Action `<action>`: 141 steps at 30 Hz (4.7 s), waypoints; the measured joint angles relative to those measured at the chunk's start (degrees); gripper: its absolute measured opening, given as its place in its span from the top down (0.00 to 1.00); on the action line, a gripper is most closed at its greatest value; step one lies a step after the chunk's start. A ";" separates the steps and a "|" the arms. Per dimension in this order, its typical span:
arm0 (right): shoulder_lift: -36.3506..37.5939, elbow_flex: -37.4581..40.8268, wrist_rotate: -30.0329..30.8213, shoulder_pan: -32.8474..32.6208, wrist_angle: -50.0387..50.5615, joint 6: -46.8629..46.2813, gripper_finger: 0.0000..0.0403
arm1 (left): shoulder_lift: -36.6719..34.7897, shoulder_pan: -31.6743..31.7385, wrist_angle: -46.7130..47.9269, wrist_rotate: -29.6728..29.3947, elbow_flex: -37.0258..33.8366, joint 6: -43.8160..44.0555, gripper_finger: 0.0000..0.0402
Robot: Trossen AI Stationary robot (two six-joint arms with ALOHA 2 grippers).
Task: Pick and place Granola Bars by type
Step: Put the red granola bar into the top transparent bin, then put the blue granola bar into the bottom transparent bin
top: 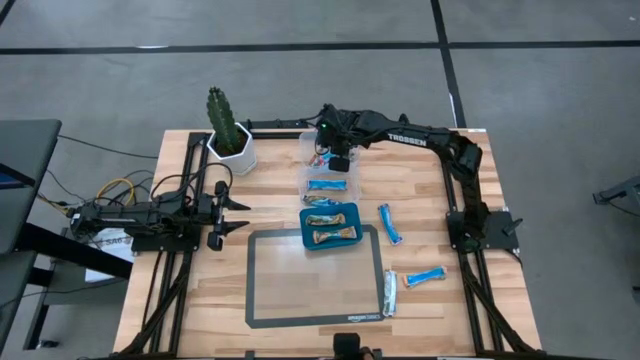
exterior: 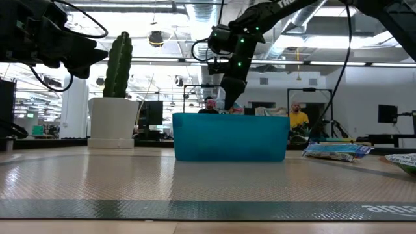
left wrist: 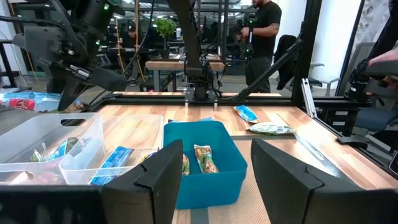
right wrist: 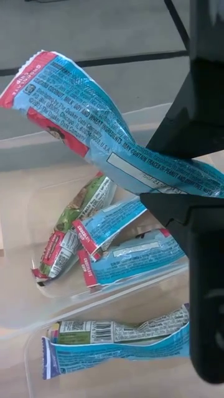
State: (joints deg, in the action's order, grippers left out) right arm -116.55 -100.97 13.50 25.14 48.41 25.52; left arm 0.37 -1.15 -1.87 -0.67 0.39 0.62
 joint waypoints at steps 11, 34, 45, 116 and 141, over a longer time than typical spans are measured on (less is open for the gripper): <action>0.00 0.00 -0.14 -0.39 0.87 -3.54 0.67 | -0.01 0.00 0.00 0.00 0.01 0.00 0.54; 23.43 18.89 0.08 -2.17 11.10 -38.66 0.43 | -0.01 0.00 0.00 0.00 0.00 0.00 0.54; 41.33 45.21 -1.45 -11.51 10.86 -67.97 0.43 | -0.01 0.00 0.00 -0.04 0.01 0.00 0.54; 44.48 50.24 -1.29 -16.25 -13.62 -60.64 0.83 | -0.01 0.00 0.00 -0.13 0.01 0.00 0.54; 8.81 9.32 -10.59 -11.49 2.56 -8.76 0.83 | -0.01 0.00 -0.02 -0.06 -0.01 0.00 0.54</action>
State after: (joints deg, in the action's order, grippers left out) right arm -107.74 -91.65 2.92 13.65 50.97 16.76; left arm 0.36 -1.15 -1.89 -0.73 0.38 0.62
